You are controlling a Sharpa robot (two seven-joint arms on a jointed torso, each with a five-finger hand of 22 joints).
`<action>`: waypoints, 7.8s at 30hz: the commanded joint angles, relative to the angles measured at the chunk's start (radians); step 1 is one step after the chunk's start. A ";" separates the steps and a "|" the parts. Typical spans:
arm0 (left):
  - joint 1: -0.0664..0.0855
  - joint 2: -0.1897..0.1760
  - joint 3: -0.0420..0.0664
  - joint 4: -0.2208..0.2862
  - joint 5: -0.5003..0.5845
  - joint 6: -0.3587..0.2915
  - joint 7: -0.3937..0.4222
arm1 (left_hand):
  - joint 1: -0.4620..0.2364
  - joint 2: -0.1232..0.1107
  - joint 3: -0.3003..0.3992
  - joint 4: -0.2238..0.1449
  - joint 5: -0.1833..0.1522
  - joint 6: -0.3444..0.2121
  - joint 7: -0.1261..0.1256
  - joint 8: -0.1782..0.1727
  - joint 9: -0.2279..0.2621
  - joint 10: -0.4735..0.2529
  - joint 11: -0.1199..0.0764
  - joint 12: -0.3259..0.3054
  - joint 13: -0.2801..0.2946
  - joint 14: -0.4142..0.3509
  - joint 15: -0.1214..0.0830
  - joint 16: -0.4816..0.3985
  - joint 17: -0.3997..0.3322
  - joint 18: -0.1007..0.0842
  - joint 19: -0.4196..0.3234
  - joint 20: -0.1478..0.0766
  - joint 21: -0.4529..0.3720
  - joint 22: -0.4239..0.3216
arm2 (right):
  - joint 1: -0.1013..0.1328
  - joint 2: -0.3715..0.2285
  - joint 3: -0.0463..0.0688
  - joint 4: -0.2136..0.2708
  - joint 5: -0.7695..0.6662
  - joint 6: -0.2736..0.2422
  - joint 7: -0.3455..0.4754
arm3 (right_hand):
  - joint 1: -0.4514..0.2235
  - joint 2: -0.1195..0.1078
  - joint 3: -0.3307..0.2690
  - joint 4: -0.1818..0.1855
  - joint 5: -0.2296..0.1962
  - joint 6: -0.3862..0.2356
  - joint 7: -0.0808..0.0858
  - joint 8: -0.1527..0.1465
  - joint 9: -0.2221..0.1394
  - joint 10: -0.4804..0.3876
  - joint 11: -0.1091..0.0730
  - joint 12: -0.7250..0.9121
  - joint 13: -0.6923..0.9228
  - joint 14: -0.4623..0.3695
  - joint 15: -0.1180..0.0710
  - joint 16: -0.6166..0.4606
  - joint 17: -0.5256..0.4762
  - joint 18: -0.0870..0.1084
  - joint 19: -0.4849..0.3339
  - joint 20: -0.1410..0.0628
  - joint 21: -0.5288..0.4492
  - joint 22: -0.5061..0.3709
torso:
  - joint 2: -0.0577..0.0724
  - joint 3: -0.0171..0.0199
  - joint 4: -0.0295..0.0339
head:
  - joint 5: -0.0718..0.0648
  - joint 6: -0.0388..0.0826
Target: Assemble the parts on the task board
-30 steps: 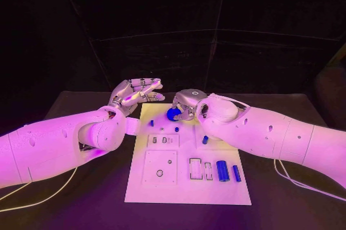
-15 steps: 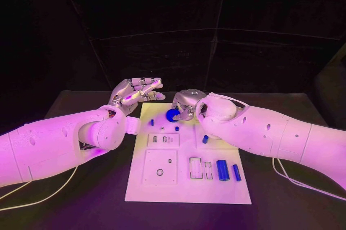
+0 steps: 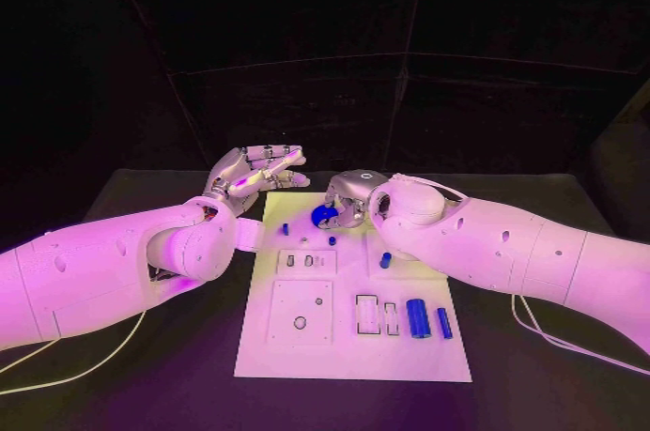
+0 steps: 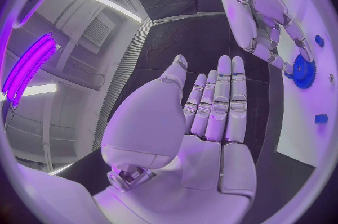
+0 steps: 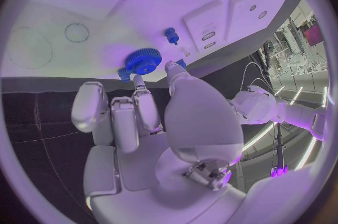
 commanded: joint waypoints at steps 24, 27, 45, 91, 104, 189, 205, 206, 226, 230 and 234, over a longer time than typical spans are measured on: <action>0.001 -0.001 0.000 -0.017 -0.006 0.020 0.007 | 0.001 0.014 -0.002 -0.010 -0.001 0.006 0.001 -0.005 0.000 0.008 0.000 -0.003 0.000 -0.007 0.001 -0.012 0.005 0.004 0.003 0.007 -0.008 -0.004 | 0.010 -0.437 0.000 0.148 0.548 -0.134 0.378 | 0.171 -0.019 -0.023 -0.133 -0.011 0.004 -0.003 -0.005 0.000 0.008 0.000 0.008 0.058 0.091 0.000 0.005 0.194 0.000 -0.008 0.003 -0.012 -0.011 | -0.008 0.0083 -0.0187 | -0.022 0.034; 0.001 0.002 0.000 -0.021 -0.006 0.021 0.007 | 0.001 0.014 -0.002 -0.010 -0.001 0.006 0.001 -0.005 0.000 0.008 0.000 -0.003 0.000 -0.007 0.001 -0.012 0.005 0.004 0.003 0.007 -0.008 -0.004 | 0.010 -0.444 0.000 0.127 0.560 -0.127 0.396 | 0.187 -0.016 -0.028 -0.145 -0.011 -0.002 -0.003 -0.005 0.000 0.008 0.000 0.008 0.058 0.091 0.000 0.005 0.195 0.000 -0.008 0.004 -0.012 -0.011 | -0.008 0.0095 -0.0195 | -0.023 0.032; 0.001 0.011 -0.006 -0.038 -0.005 0.025 0.007 | 0.002 0.015 -0.002 -0.012 -0.001 0.008 -0.001 -0.004 0.000 0.010 -0.001 -0.002 0.000 -0.007 0.001 -0.013 0.006 0.005 0.003 0.007 -0.009 -0.005 | -0.019 -0.407 -0.001 0.010 0.520 -0.092 0.419 | 0.216 -0.004 -0.035 -0.170 -0.003 -0.012 -0.002 -0.004 0.000 0.006 0.000 0.006 0.058 0.091 0.000 0.005 0.196 0.000 -0.010 0.004 -0.013 -0.014 | -0.009 0.0047 -0.0154 | -0.038 0.027; 0.000 0.015 -0.007 -0.050 -0.005 0.026 0.005 | 0.002 0.015 -0.002 -0.013 -0.001 0.008 -0.001 -0.005 0.000 0.010 -0.001 -0.003 0.000 -0.007 0.001 -0.014 0.006 0.005 0.004 0.007 -0.010 -0.005 | -0.055 -0.374 -0.001 -0.036 0.472 -0.050 0.382 | 0.214 0.064 -0.041 -0.181 -0.028 0.073 -0.016 0.034 0.009 0.018 -0.011 0.021 0.074 0.094 -0.008 0.009 0.209 -0.002 -0.001 -0.003 -0.007 -0.001 | -0.009 0.0049 -0.0151 | -0.042 0.008; 0.000 0.015 -0.007 -0.052 -0.005 0.027 0.003 | 0.002 0.015 -0.002 -0.013 -0.001 0.008 -0.001 -0.005 0.000 0.010 -0.001 -0.003 0.000 -0.007 0.001 -0.014 0.006 0.005 0.004 0.007 -0.010 -0.005 | -0.058 -0.370 -0.001 -0.039 0.458 -0.043 0.368 | 0.216 0.071 -0.036 -0.185 -0.032 0.087 -0.019 0.038 0.009 0.023 -0.015 0.027 0.081 0.095 -0.011 0.012 0.216 -0.004 0.005 -0.005 -0.003 0.008 | -0.009 0.0051 -0.0148 | -0.042 0.007; 0.001 0.046 -0.007 -0.101 -0.005 0.040 -0.008 | -0.007 0.026 -0.011 -0.021 -0.001 0.032 -0.006 0.000 0.001 0.050 -0.009 0.008 0.004 -0.002 -0.003 -0.028 0.020 0.005 0.010 0.005 -0.021 -0.012 | -0.086 -0.101 -0.063 0.258 0.203 -0.158 -0.061 | 0.203 0.116 0.068 -0.219 -0.062 0.191 -0.057 0.053 0.010 0.020 -0.049 0.002 0.066 0.096 -0.043 0.011 0.217 -0.005 0.010 -0.036 0.001 0.016 | -0.038 -0.0093 -0.0051 | 0.022 -0.054; 0.001 0.046 -0.007 -0.102 -0.005 0.044 -0.009 | -0.007 0.026 -0.011 -0.021 -0.001 0.032 -0.006 0.000 0.001 0.050 -0.009 0.008 0.004 -0.002 -0.003 -0.028 0.020 0.005 0.010 0.005 -0.021 -0.012 | -0.096 -0.095 -0.065 0.248 0.189 -0.143 -0.068 | 0.196 0.107 0.070 -0.221 -0.059 0.188 -0.055 0.049 0.008 0.019 -0.048 0.000 0.065 0.095 -0.042 0.010 0.215 -0.005 0.009 -0.036 0.000 0.014 | -0.037 -0.0098 -0.0045 | 0.022 -0.057; 0.001 0.046 -0.007 -0.102 -0.005 0.044 -0.009 | -0.007 0.026 -0.012 -0.022 -0.001 0.033 -0.006 0.000 0.001 0.052 -0.009 0.008 0.004 -0.002 -0.003 -0.029 0.020 0.005 0.011 0.005 -0.021 -0.012 | -0.096 -0.096 -0.065 0.248 0.188 -0.141 -0.069 | 0.195 0.106 0.071 -0.221 -0.058 0.188 -0.055 0.048 0.008 0.019 -0.048 0.000 0.065 0.095 -0.042 0.010 0.215 -0.005 0.009 -0.036 0.000 0.014 | -0.037 -0.0097 -0.0046 | 0.022 -0.057; 0.001 0.044 -0.007 -0.103 -0.005 0.045 -0.010 | -0.008 0.026 -0.012 -0.022 -0.001 0.033 -0.006 0.000 0.001 0.054 -0.009 0.008 0.004 -0.002 -0.003 -0.029 0.021 0.005 0.011 0.005 -0.022 -0.012 | -0.096 -0.096 -0.065 0.252 0.181 -0.093 -0.093 | 0.159 0.074 0.072 -0.215 -0.059 0.164 -0.043 0.025 0.001 0.005 -0.037 -0.023 0.047 0.093 -0.034 0.006 0.205 -0.002 -0.001 -0.029 -0.009 -0.002 | -0.037 -0.0095 -0.0054 | 0.023 -0.062; 0.001 0.044 -0.007 -0.102 -0.005 0.046 -0.010 | -0.008 0.026 -0.012 -0.022 -0.001 0.033 -0.006 0.000 0.001 0.054 -0.009 0.008 0.004 -0.002 -0.003 -0.029 0.021 0.005 0.011 0.005 -0.022 -0.012 | -0.096 -0.096 -0.065 0.252 0.179 -0.092 -0.096 | 0.153 0.067 0.071 -0.214 -0.059 0.158 -0.040 0.020 0.000 0.002 -0.035 -0.028 0.043 0.092 -0.032 0.005 0.203 -0.002 -0.002 -0.028 -0.011 -0.005 | -0.037 -0.0098 -0.0046 | 0.022 -0.063; 0.001 0.043 -0.007 -0.102 -0.005 0.046 -0.011 | -0.008 0.026 -0.012 -0.022 -0.001 0.033 -0.006 0.000 0.001 0.054 -0.009 0.008 0.004 -0.002 -0.003 -0.029 0.021 0.005 0.011 0.005 -0.022 -0.012 | -0.096 -0.096 -0.065 0.252 0.178 -0.094 -0.097 | 0.148 0.062 0.071 -0.213 -0.058 0.150 -0.037 0.014 -0.001 0.000 -0.033 -0.031 0.041 0.092 -0.030 0.004 0.202 -0.001 -0.004 -0.026 -0.013 -0.007 | -0.037 -0.0095 -0.0037 | 0.022 -0.063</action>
